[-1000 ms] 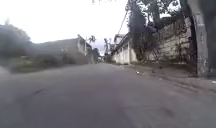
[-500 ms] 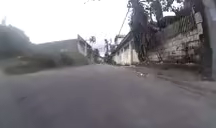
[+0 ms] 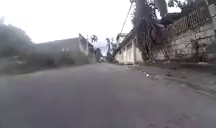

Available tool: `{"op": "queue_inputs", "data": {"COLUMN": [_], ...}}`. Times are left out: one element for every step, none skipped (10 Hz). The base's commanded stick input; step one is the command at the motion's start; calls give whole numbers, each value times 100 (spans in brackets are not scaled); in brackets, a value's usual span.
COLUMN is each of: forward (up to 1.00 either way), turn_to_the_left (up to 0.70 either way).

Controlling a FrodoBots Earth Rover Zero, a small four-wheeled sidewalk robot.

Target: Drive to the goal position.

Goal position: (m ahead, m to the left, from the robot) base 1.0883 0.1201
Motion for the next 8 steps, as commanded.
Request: {"op": "queue_inputs", "data": {"forward": [100, 100, 100, 100, 100, 100, 100, 100], "turn_to_the_left": [-36, -27, -18, -10, -1, 0, 0, -3]}}
